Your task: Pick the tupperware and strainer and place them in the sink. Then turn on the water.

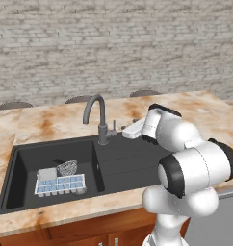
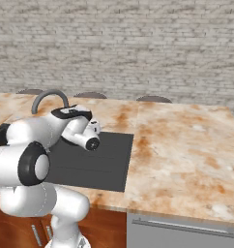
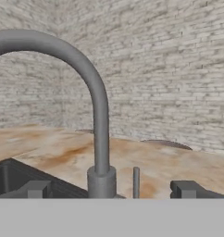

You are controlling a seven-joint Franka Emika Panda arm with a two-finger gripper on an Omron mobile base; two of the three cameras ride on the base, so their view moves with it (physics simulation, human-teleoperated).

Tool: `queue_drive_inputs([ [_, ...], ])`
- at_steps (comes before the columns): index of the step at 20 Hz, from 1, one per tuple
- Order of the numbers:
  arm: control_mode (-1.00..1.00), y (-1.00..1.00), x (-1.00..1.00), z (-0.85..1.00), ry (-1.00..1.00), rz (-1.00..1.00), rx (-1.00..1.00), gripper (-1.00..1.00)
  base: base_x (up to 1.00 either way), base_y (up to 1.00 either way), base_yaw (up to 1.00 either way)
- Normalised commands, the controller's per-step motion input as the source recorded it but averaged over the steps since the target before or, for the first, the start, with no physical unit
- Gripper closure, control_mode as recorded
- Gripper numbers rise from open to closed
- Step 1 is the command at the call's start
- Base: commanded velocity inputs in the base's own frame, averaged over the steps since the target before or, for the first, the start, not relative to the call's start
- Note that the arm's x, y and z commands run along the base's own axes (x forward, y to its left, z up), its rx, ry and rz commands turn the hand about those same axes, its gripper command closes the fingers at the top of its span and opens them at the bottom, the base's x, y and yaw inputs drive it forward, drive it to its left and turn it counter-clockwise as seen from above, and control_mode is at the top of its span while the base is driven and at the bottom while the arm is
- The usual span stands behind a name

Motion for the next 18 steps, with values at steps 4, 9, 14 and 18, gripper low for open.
queue_drive_inputs([
  [4, -1.0, 0.03, 0.29, -0.18, 0.0, 0.0, 0.0, -1.0, 0.0, 0.0, 0.0],
  [9, -1.0, 0.07, 0.21, -0.28, 0.0, 0.0, 0.0, -1.0, 0.0, 0.0, 0.0],
  [14, -1.0, 0.14, 0.15, -0.11, 0.0, 0.0, 0.0, -1.0, 0.0, 0.0, 0.0],
  [18, -1.0, 0.15, 0.11, -0.22, 0.0, 0.0, 0.0, -1.0, 0.0, 0.0, 0.0],
])
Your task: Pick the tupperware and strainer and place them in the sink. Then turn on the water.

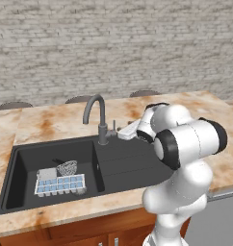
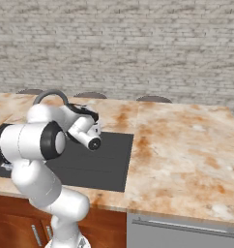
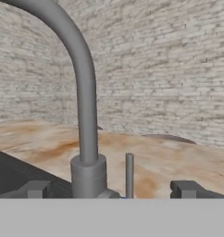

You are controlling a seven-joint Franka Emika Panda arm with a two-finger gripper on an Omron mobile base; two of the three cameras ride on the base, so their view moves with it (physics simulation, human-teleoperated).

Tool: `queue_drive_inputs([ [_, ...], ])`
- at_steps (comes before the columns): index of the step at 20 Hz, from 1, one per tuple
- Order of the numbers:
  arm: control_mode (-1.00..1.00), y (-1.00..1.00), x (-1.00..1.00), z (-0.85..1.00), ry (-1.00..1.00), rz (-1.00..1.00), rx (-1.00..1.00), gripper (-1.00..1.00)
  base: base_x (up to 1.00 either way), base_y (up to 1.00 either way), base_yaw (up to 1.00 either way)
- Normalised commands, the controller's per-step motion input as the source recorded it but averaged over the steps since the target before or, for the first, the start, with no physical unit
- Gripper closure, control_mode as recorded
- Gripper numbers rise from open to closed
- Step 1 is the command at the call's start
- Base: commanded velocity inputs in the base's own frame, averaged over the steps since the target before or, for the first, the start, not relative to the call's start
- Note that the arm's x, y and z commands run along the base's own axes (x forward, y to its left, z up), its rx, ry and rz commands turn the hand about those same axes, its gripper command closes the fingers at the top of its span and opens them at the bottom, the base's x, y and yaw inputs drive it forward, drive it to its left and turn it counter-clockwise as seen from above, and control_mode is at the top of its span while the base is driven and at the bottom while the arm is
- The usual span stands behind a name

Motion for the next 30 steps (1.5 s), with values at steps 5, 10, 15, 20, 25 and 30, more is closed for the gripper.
queue_drive_inputs([
  [5, -1.0, 0.16, 0.32, -0.2, 0.0, 0.0, 0.0, -1.0, 0.0, 0.0, 0.0],
  [10, -1.0, 0.06, 0.37, -0.16, 0.0, -0.02, 0.0, -1.0, 0.0, 0.0, 0.0],
  [15, -1.0, 0.02, 0.21, -0.4, 0.0, -0.06, 0.0, -1.0, 0.0, 0.0, 0.0],
  [20, -1.0, 0.06, 0.27, -0.25, 0.0, -0.04, 0.0, -1.0, 0.0, 0.0, 0.0],
  [25, -1.0, 0.12, 0.39, -0.13, 0.0, -0.04, 0.0, -1.0, 0.0, 0.0, 0.0],
  [30, -1.0, 0.0, 0.43, -0.16, 0.0, -0.04, 0.0, -1.0, 0.0, 0.0, 0.0],
])
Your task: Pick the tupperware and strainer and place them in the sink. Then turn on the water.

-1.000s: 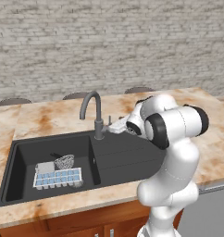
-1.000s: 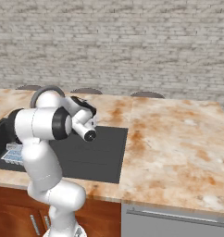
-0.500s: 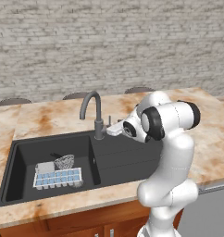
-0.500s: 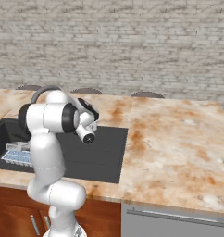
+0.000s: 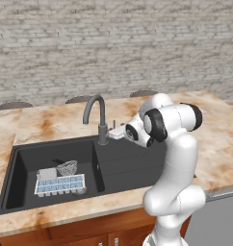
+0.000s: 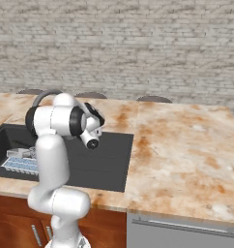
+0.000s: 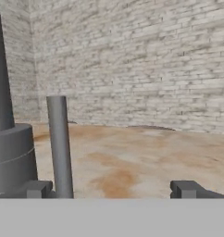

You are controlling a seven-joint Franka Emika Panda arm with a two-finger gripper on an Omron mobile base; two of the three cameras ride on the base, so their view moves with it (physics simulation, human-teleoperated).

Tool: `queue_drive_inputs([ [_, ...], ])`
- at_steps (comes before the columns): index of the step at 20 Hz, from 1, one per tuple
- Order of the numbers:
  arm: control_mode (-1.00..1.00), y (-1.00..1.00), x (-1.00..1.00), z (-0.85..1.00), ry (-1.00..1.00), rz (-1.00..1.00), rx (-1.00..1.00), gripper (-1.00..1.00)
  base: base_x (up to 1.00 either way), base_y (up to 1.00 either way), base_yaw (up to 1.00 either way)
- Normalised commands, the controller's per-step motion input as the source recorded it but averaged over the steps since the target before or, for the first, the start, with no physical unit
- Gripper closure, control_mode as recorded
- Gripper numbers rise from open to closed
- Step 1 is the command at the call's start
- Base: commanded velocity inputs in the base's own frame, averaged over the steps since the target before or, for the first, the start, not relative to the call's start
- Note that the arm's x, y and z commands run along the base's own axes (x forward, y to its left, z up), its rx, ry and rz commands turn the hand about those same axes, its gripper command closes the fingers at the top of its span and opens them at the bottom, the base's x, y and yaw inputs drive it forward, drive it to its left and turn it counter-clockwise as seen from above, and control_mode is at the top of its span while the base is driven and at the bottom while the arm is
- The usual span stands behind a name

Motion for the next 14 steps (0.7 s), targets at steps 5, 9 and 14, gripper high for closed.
queue_drive_inputs([
  [5, -1.0, 0.03, 0.4, -0.14, 0.0, -0.03, 0.0, -1.0, 0.0, 0.0, 0.0],
  [9, -1.0, 0.14, 0.29, -0.13, 0.0, -0.03, 0.0, -1.0, 0.0, 0.0, 0.0],
  [14, -1.0, 0.14, 0.23, -0.27, 0.0, -0.03, 0.0, -1.0, 0.0, 0.0, 0.0],
])
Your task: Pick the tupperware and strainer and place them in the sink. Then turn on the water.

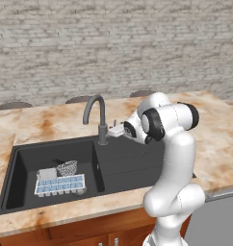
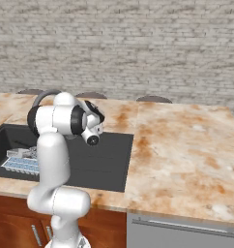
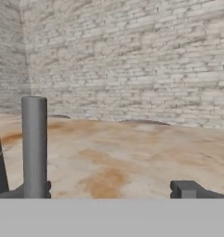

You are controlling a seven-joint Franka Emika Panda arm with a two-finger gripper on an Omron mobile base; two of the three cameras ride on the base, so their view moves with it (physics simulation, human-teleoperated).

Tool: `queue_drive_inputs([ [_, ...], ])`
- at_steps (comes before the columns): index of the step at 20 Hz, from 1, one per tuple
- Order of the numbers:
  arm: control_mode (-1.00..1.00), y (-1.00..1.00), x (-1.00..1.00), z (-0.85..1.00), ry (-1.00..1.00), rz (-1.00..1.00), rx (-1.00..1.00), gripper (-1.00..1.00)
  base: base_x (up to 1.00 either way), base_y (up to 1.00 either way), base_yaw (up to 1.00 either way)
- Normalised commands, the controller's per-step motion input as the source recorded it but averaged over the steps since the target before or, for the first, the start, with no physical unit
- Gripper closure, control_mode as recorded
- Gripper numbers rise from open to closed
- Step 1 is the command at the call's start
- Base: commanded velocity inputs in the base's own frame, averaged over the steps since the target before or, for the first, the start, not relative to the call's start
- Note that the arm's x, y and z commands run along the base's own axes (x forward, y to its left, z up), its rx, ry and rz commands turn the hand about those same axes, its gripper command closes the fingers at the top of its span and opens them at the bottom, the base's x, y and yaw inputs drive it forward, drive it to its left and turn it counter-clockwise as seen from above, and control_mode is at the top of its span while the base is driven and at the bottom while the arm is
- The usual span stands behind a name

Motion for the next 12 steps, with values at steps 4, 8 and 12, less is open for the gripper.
queue_drive_inputs([
  [4, -1.0, 0.1, 0.21, -0.3, 0.0, -0.05, 0.0, -1.0, 0.0, 0.0, 0.0],
  [8, -1.0, 0.0, 0.2, -0.32, 0.0, -0.13, 0.0, -1.0, 0.0, 0.0, 0.0],
  [12, -1.0, -0.04, 0.04, -0.35, 0.0, -0.2, 0.0, -1.0, 0.0, 0.0, 0.0],
])
